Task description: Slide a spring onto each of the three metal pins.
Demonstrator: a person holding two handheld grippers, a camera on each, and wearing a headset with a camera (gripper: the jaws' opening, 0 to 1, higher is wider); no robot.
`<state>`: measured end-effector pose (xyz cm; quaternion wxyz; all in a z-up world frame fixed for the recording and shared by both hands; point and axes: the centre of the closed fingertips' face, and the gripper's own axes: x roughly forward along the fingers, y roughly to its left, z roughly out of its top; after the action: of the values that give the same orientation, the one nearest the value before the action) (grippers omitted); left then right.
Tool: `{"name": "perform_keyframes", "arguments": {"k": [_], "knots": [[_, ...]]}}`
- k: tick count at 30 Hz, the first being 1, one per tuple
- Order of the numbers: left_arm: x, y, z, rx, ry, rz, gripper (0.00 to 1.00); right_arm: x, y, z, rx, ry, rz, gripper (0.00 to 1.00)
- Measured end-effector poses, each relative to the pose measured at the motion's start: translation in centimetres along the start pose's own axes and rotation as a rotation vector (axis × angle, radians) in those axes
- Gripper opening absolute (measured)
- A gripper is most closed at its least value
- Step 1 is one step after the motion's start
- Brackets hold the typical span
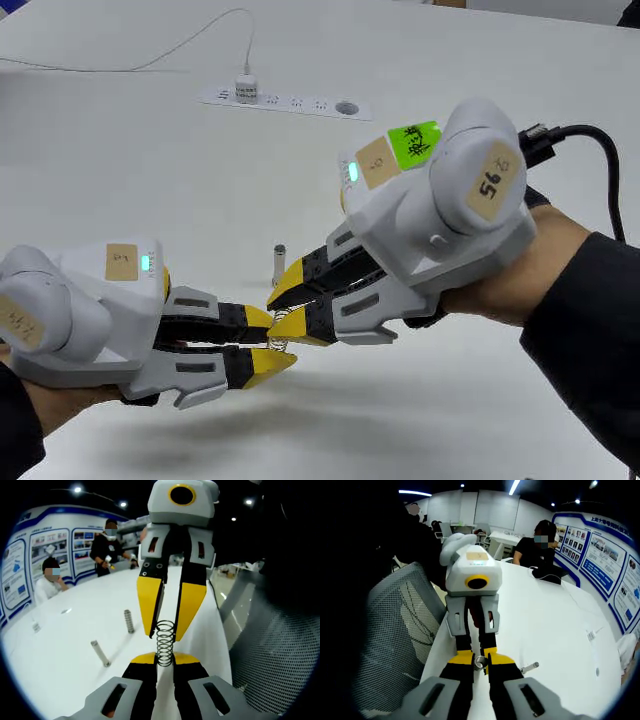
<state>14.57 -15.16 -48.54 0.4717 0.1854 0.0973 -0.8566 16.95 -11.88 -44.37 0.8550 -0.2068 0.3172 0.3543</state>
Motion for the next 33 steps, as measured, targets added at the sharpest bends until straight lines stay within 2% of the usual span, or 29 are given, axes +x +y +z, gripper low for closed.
{"name": "perform_keyframes", "arguments": {"k": [13, 21, 24, 33], "knots": [[-0.03, 0.26, 0.08, -0.023, -0.023, 0.007, 0.11, -0.25, -0.27, -0.49, 0.073, -0.005, -0.020, 0.15], [-0.16, 0.48, 0.42, -0.031, -0.045, 0.013, 0.11, -0.37, -0.65, -0.85, 0.122, -0.031, -0.049, 0.15], [-0.23, 0.62, 0.38, -0.035, -0.046, 0.016, 0.11, -0.60, -0.79, -0.59, 0.144, -0.060, -0.053, 0.14], [-0.20, 0.64, 0.51, -0.038, -0.051, 0.016, 0.11, -0.48, -0.91, -0.30, 0.139, -0.074, -0.061, 0.12]]}}
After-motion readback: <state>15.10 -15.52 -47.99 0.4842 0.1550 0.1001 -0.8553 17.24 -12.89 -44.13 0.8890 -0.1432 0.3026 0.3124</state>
